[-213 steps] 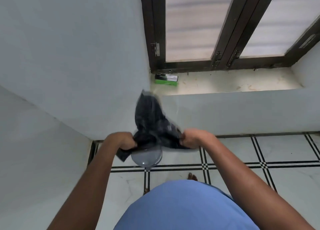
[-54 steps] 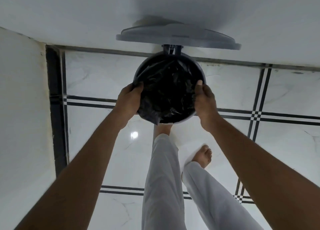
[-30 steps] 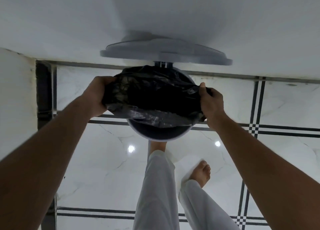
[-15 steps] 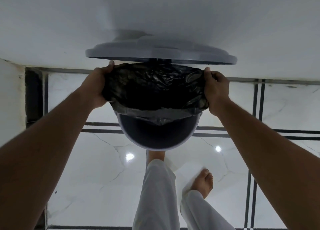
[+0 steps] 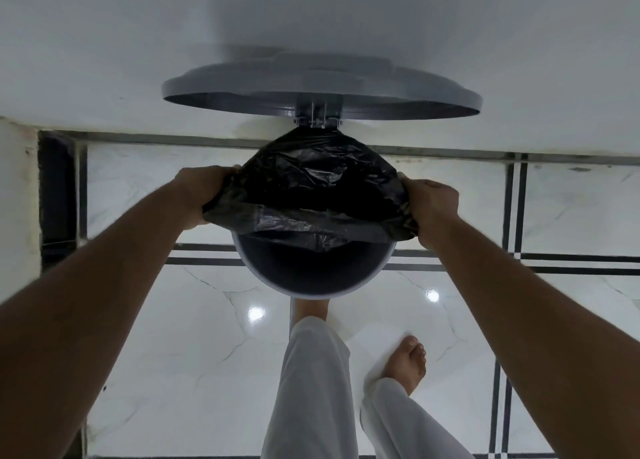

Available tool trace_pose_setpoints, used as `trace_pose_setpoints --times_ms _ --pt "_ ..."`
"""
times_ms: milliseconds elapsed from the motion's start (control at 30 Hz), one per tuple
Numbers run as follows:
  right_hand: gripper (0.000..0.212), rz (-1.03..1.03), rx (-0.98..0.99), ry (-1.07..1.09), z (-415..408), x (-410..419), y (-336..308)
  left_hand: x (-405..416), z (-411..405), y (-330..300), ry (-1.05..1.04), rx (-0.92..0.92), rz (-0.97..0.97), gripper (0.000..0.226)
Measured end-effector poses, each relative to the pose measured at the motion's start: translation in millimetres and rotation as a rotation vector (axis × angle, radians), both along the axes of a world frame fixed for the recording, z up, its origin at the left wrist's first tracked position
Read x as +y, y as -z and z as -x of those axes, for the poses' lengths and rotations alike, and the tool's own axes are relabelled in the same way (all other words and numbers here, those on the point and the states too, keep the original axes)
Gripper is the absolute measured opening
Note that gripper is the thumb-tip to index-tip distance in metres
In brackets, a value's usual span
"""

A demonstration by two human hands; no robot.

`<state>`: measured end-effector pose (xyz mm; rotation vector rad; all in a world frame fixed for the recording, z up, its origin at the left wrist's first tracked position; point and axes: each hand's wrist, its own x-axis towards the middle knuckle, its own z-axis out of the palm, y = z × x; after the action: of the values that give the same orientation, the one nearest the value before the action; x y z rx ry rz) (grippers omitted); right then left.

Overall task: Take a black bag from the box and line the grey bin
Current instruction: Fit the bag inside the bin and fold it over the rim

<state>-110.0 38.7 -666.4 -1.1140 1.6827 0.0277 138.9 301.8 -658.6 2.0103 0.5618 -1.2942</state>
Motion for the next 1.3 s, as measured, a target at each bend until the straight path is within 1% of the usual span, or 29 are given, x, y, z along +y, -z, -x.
trace_pose_setpoints --times_ms 67,100,167,200,233,267,333,367,400,467,500,600,633,700,733,800,833,933,1000,1067,1100,1167,1233,1267,1300 --pt "0.022 -0.084 0.001 -0.007 10 7 -8 7 6 -8 0.060 0.094 0.040 0.023" --pt "0.029 -0.123 0.001 -0.010 15 11 -12 10 10 -14 0.060 0.163 0.085 0.024" --pt "0.050 -0.178 -0.024 0.021 27 19 -20 19 19 -25 -0.004 0.288 0.191 0.036" --pt "0.057 -0.203 -0.037 0.044 33 24 -25 25 24 -32 -0.031 0.317 0.197 0.045" --pt "0.058 -0.226 -0.044 0.061 41 29 -30 32 30 -38 -0.035 0.324 0.179 0.053" --pt "0.054 -0.244 -0.044 0.075 49 34 -33 40 36 -43 -0.010 0.318 0.153 0.058" --pt "0.045 -0.261 -0.034 0.094 64 45 -41 55 49 -51 0.050 0.297 0.133 0.057" --pt "0.042 -0.270 -0.035 0.095 71 51 -44 63 55 -53 0.046 0.300 0.156 0.056" --pt "0.040 -0.289 -0.041 0.093 79 56 -45 69 62 -56 0.010 0.315 0.186 0.057" --pt "0.036 -0.344 -0.076 0.098 91 68 -51 80 76 -59 -0.126 0.333 0.281 0.057" --pt "0.034 -0.370 -0.094 0.105 96 73 -54 85 83 -59 -0.187 0.336 0.337 0.051" --pt "0.033 -0.402 -0.116 0.104 105 85 -59 98 101 -56 -0.355 0.352 0.434 0.022" --pt "0.032 -0.406 -0.113 0.106 106 87 -59 103 106 -53 -0.390 0.361 0.467 0.017" --pt "0.028 -0.418 -0.094 0.103 107 92 -58 110 112 -48 -0.400 0.385 0.513 0.014" --pt "0.027 -0.418 -0.077 0.086 108 93 -57 112 114 -44 -0.371 0.394 0.516 0.017" --pt "0.024 -0.408 -0.038 0.021 110 94 -53 114 116 -38 -0.286 0.396 0.493 0.032" --pt "0.022 -0.397 -0.016 -0.015 110 93 -52 113 116 -35 -0.238 0.383 0.459 0.034" --pt "0.020 -0.327 0.061 -0.120 110 91 -43 110 116 -28 -0.047 0.298 0.304 0.023" --pt "0.017 -0.244 0.122 -0.244 108 86 -36 107 116 -22 0.106 0.202 0.160 0.020" --pt "0.013 -0.193 0.152 -0.340 104 79 -29 100 115 -17 0.201 0.106 0.008 0.027" --pt "0.014 -0.192 0.154 -0.340 99 76 -28 96 114 -16 0.193 0.057 -0.048 0.028" --pt "0.017 -0.227 0.109 -0.218 88 68 -29 90 110 -15 0.074 0.000 -0.079 0.019" --pt "0.015 -0.265 -0.003 -0.045 79 60 -30 85 102 -17 -0.145 0.034 -0.009 0.007" --pt "0.013 -0.280 -0.062 0.010 75 55 -31 83 98 -19 -0.245 0.064 0.040 0.005" --pt "0.015 -0.295 -0.114 0.035 74 51 -32 82 93 -19 -0.317 0.086 0.083 0.007"
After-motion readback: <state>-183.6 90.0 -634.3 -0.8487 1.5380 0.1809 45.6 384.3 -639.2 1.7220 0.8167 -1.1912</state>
